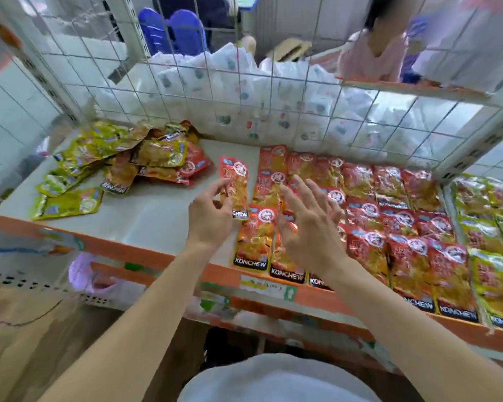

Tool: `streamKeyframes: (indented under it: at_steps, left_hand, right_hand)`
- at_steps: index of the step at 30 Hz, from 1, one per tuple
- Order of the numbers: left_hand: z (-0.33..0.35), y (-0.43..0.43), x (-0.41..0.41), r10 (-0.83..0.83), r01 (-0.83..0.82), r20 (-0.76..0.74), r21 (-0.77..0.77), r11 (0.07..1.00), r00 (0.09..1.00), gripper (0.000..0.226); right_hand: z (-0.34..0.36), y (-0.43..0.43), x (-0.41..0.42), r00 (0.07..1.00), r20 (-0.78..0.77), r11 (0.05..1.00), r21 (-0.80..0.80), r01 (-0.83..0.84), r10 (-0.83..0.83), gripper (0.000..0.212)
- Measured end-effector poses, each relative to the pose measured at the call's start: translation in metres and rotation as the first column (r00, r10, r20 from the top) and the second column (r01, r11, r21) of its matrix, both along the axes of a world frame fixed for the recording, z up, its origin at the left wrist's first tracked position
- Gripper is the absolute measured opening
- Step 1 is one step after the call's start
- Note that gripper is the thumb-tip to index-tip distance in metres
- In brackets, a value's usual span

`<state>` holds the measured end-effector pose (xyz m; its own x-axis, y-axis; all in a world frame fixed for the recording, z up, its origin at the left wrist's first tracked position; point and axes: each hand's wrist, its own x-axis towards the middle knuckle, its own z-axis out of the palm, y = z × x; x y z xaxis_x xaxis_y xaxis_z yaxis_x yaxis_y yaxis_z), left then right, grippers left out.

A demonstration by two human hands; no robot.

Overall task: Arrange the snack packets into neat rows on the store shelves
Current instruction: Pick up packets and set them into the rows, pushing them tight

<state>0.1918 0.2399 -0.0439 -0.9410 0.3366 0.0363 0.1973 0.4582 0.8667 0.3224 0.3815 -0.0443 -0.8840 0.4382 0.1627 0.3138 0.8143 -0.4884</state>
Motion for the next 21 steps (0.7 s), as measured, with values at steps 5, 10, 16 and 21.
streamKeyframes:
  at_steps: [5, 10, 16, 21]
  left_hand:
    - [-0.010, 0.030, -0.057, -0.120, 0.097, -0.099, -0.210, 0.973, 0.988, 0.038]
    - [-0.037, 0.041, -0.080, -0.342, 0.185, -0.345, -0.414, 0.891, 0.874, 0.042]
    - [-0.044, 0.047, -0.083, -0.386, 0.117, -0.412, -0.544, 0.831, 0.826, 0.047]
    - [-0.040, 0.048, -0.081, -0.537, 0.275, -0.347, -0.579, 0.767, 0.769, 0.061]
  right_hand:
    - [-0.007, 0.007, -0.043, 0.977, 0.211, 0.999, 0.034, 0.025, -0.031, 0.058]
    - [-0.009, 0.015, -0.082, 0.969, 0.239, 0.994, 0.095, 0.048, -0.069, 0.057]
    - [-0.028, 0.012, -0.098, 0.963, 0.248, 0.989, 0.126, 0.075, -0.104, 0.063]
    - [-0.029, 0.006, -0.095, 0.955, 0.257, 0.968, 0.238, 0.085, -0.147, 0.063]
